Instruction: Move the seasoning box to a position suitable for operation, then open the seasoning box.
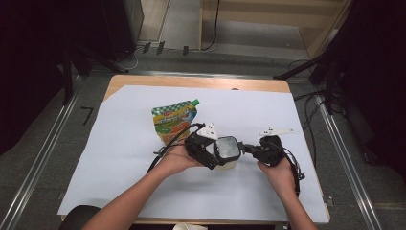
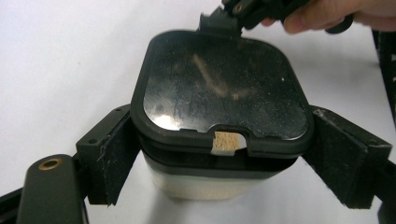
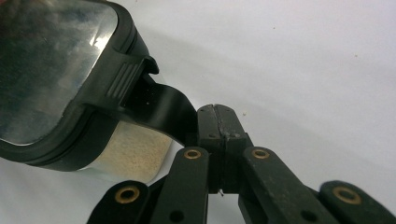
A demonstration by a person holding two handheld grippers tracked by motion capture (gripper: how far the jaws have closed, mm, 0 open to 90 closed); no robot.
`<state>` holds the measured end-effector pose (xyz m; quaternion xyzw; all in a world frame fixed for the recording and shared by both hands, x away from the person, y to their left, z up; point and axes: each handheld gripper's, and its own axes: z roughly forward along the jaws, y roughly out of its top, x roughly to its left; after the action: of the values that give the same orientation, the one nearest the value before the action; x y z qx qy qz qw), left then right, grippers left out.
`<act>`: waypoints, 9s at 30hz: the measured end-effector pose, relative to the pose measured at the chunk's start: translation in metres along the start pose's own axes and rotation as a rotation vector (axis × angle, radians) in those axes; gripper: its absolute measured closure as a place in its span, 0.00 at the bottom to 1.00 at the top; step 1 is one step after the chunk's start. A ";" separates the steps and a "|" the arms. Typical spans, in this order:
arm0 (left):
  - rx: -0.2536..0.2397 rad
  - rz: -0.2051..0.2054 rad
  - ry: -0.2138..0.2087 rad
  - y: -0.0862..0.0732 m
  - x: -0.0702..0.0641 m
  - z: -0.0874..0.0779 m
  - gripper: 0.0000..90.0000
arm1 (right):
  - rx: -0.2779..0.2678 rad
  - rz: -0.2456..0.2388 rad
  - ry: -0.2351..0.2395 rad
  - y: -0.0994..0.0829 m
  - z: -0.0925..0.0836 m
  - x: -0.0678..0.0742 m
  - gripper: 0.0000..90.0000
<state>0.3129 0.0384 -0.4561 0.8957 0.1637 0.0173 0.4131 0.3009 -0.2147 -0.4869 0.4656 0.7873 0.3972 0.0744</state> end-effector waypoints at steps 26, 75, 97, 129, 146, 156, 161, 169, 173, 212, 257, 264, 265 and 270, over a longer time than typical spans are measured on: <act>-0.008 0.035 -0.040 0.035 -0.012 -0.007 0.48 | -0.002 0.003 0.000 -0.003 -0.003 0.002 1.00; 0.004 -0.014 -0.232 0.063 -0.005 -0.013 0.86 | -0.038 0.026 0.008 -0.017 -0.024 0.002 0.95; 0.025 -0.137 -0.196 0.023 0.003 -0.053 0.55 | -0.043 -0.093 0.204 -0.033 -0.042 0.065 0.75; 0.009 -0.199 -0.087 -0.016 0.014 -0.124 0.50 | 0.007 -0.223 0.247 0.035 0.010 0.127 0.66; -0.040 -0.240 -0.022 -0.038 0.022 -0.170 0.51 | 0.025 -0.257 0.274 0.037 0.026 0.136 0.59; -0.019 -0.301 0.034 -0.059 0.029 -0.199 0.55 | 0.037 -0.264 0.295 0.036 0.035 0.140 0.56; -0.023 -0.331 0.044 -0.067 0.036 -0.205 0.59 | 0.040 -0.264 0.302 0.034 0.037 0.140 0.56; -0.027 -0.346 0.076 -0.060 0.058 -0.189 0.57 | 0.027 -0.262 0.303 0.029 0.035 0.143 0.55; -0.041 -0.334 0.081 -0.056 0.062 -0.183 0.59 | 0.027 -0.265 0.304 0.028 0.036 0.143 0.55; -0.101 -0.308 0.156 -0.045 0.068 -0.156 1.00 | -0.005 -0.299 0.325 0.015 0.055 0.150 0.62; -0.149 -0.312 -0.030 -0.008 0.007 -0.197 1.00 | -0.076 -0.208 0.209 0.008 0.103 0.159 0.79; -0.172 -0.332 -0.068 -0.010 0.004 -0.200 1.00 | -0.136 -0.197 0.192 0.004 0.102 0.160 0.79; -0.186 -0.341 -0.084 -0.010 0.004 -0.201 1.00 | -0.142 -0.198 0.187 0.004 0.102 0.161 0.78; -0.246 -0.379 -0.135 -0.013 0.005 -0.209 1.00 | -0.171 -0.220 0.172 0.000 0.104 0.163 0.77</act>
<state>0.2791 0.2015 -0.3293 0.7910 0.2977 -0.1009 0.5249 0.2615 -0.0279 -0.5154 0.3329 0.8004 0.4904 0.0893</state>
